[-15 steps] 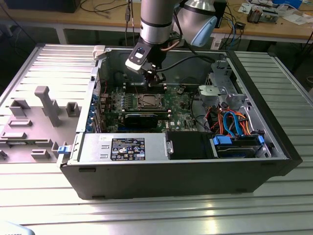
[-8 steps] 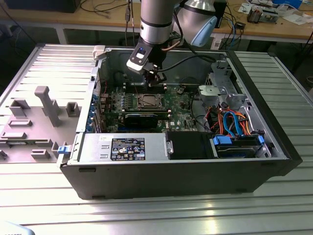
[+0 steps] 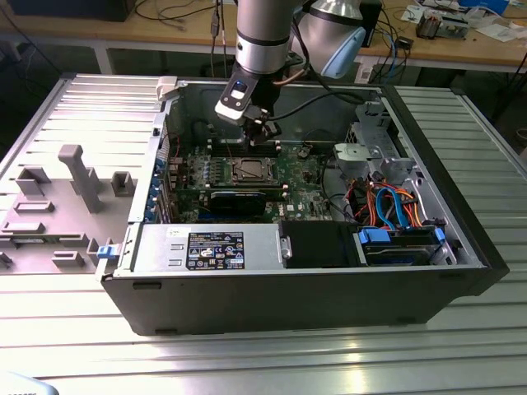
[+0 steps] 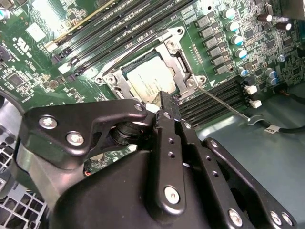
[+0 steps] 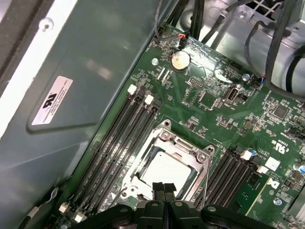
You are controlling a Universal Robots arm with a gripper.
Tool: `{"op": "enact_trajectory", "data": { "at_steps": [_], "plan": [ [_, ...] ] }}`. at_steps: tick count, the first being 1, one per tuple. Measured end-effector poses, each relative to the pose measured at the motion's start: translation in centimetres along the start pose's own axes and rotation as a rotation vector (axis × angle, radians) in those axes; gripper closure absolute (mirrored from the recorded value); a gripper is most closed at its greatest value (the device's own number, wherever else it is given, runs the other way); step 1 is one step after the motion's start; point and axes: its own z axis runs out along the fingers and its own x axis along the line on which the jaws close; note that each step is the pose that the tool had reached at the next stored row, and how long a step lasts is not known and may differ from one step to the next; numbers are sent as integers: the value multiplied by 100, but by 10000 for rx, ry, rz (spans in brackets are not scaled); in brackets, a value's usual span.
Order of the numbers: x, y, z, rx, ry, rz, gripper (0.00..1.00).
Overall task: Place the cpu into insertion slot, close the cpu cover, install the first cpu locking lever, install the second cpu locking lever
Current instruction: 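Install the first cpu locking lever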
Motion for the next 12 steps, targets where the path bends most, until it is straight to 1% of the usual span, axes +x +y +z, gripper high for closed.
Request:
{"op": "enact_trajectory", "data": {
  "at_steps": [8, 12],
  "plan": [
    [0, 0, 0, 24, -8, -592, 89],
    [0, 0, 0, 39, -13, -965, 89]
  ]
}}
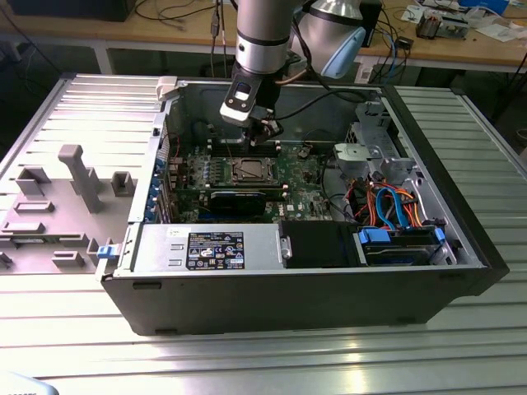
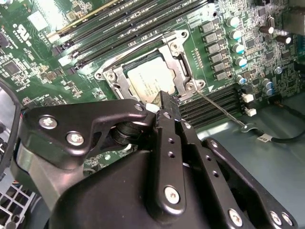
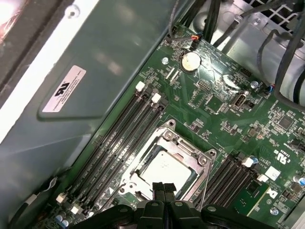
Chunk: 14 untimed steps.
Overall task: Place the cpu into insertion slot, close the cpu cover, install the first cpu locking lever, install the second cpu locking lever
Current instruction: 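Install the first cpu locking lever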
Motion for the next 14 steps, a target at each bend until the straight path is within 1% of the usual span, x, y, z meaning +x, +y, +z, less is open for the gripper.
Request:
{"op": "enact_trajectory", "data": {
  "at_steps": [5, 7, 14],
  "plan": [
    [0, 0, 0, 15, -6, -364, 89],
    [0, 0, 0, 26, -9, -636, 89],
    [0, 0, 0, 49, -17, -1188, 89]
  ]
}}
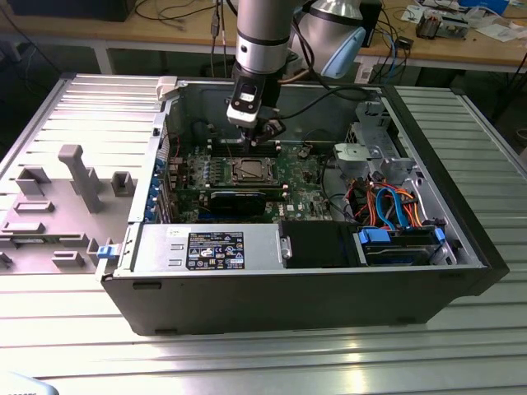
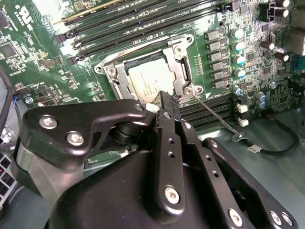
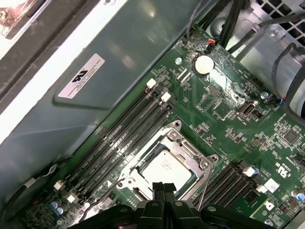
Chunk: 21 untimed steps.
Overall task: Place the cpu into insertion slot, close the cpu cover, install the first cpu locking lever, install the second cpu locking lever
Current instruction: 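Install the first cpu locking lever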
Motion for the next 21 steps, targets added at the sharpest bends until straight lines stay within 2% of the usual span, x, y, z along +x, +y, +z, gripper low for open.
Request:
{"op": "enact_trajectory", "data": {
  "at_steps": [7, 21],
  "plan": [
    [0, 0, 0, 16, -6, -400, 89],
    [0, 0, 0, 59, -21, -1447, 89]
  ]
}}
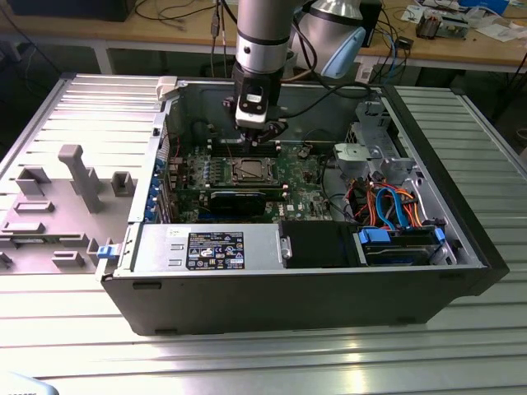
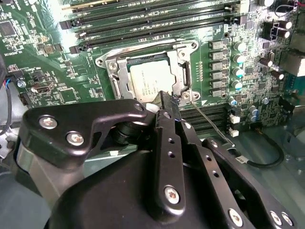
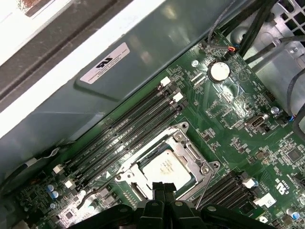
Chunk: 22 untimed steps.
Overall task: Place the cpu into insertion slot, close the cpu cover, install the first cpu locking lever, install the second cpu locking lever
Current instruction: 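Install the first cpu locking lever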
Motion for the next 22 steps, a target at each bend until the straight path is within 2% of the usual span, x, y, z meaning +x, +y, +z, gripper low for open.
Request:
{"op": "enact_trajectory", "data": {
  "at_steps": [22],
  "plan": [
    [0, 0, 0, 55, -19, -1344, 89]
  ]
}}
